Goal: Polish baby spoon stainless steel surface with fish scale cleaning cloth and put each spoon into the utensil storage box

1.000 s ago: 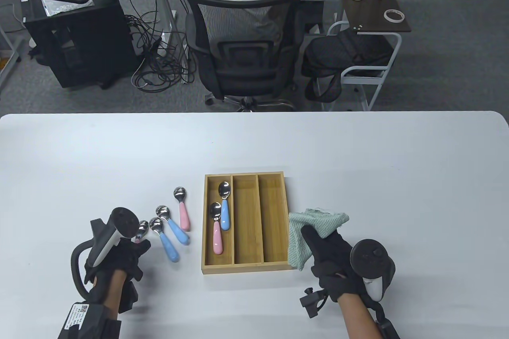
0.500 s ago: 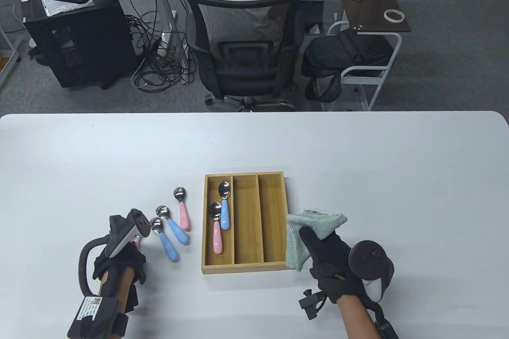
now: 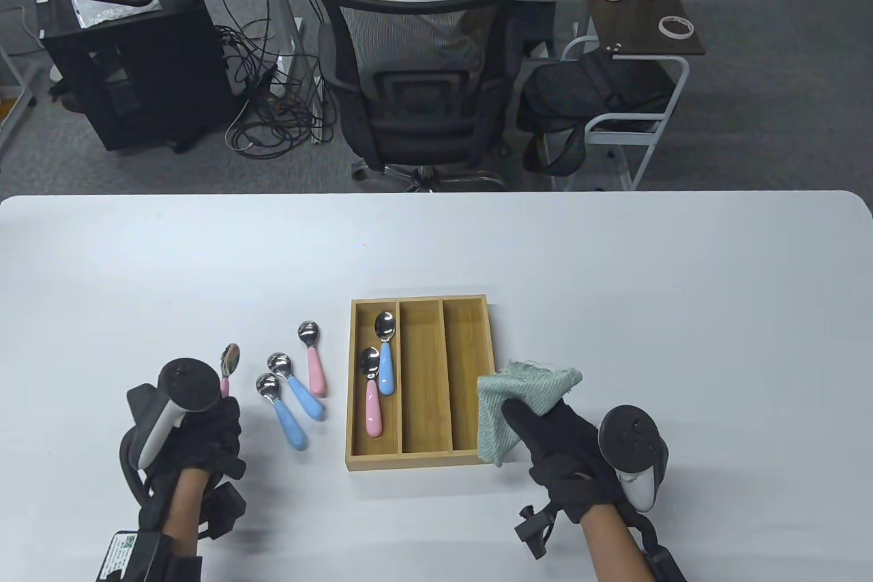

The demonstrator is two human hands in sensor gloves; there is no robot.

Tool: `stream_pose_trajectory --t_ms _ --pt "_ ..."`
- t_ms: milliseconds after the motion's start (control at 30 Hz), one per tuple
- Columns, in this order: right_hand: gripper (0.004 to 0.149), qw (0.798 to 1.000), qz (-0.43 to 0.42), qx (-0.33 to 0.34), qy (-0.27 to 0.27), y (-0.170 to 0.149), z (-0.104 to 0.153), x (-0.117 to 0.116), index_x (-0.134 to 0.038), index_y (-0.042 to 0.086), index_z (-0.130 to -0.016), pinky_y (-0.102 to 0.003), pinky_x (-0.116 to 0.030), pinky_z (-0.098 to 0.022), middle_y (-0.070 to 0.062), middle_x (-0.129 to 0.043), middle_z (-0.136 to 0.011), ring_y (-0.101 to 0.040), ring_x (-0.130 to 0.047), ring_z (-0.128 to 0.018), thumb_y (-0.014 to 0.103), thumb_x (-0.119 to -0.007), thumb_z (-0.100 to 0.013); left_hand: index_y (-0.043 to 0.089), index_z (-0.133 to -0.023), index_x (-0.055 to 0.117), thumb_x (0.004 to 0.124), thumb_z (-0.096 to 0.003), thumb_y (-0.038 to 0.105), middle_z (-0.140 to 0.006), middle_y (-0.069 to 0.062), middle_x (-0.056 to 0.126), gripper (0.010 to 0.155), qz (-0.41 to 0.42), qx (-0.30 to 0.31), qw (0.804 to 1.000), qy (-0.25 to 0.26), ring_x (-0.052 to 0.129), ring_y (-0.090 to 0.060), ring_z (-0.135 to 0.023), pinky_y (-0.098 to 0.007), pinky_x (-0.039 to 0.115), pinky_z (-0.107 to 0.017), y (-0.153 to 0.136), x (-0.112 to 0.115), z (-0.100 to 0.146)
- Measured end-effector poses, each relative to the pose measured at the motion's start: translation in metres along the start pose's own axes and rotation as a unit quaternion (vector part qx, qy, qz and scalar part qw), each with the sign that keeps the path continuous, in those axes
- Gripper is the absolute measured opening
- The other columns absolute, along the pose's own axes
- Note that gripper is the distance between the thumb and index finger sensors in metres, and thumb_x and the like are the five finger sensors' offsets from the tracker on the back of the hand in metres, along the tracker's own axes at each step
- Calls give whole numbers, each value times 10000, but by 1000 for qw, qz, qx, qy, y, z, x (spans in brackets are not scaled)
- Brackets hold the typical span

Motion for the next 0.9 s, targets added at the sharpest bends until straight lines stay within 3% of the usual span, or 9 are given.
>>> stream_pose_trajectory --t_ms 100,200,333,500,667,900 --pt "523 998 -36 5 50 0 -1 -10 -574 117 -1034 -516 -796 -615 -106 -798 -939 -262 -981 -721 345 -769 -605 32 -1104 499 554 -657 357 -969 -129 727 555 98 170 980 -25 942 -278 -722 -465 853 -537 37 10 10" --pt "565 992 -67 16 109 5 0 -22 -544 103 -1050 -533 -779 -630 -123 -767 -971 -289 -953 -774 315 -799 -592 63 -1109 501 550 -651 369 -974 -109 727 553 181 259 947 -65 936 -270 -728 -466 844 -550 71 33 23" --pt "613 987 -83 21 138 10 2 -34 -519 75 -1058 -539 -773 -635 -144 -749 -983 -302 -942 -791 313 -820 -580 76 -1110 505 556 -648 371 -978 -103 727 551 151 327 924 -130 935 -272 -734 -473 842 -556 104 67 41" --pt "667 985 -46 29 167 12 3 -44 -482 46 -1068 -550 -756 -644 -170 -712 -1008 -328 -912 -829 319 -834 -572 93 -1109 513 556 -645 380 -979 -86 733 547 102 374 910 -149 939 -264 -739 -477 845 -561 124 89 58" --pt "716 983 -40 28 176 13 5 -52 -467 24 -1070 -545 -749 -647 -191 -699 -1010 -337 -903 -833 372 -840 -567 91 -1106 523 563 -645 381 -972 -90 742 547 62 383 908 -156 945 -268 -730 -480 847 -556 128 101 62" --pt "699 995 -58 12 81 16 9 -57 -561 12 -1023 -448 -852 -580 -167 -807 -908 -231 -1008 -700 415 -867 -541 103 -1089 607 595 -635 390 -937 -82 823 537 26 381 909 -168 1013 -253 -666 -443 904 -500 141 122 66"
Point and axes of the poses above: the tracker on the back of each hand, its own y axis roughly to the thumb side, its own z axis roughly from the fingertips to the wrist, x = y × z, the point moved 3 cm from there along -z, roughly from the wrist to the fingertips
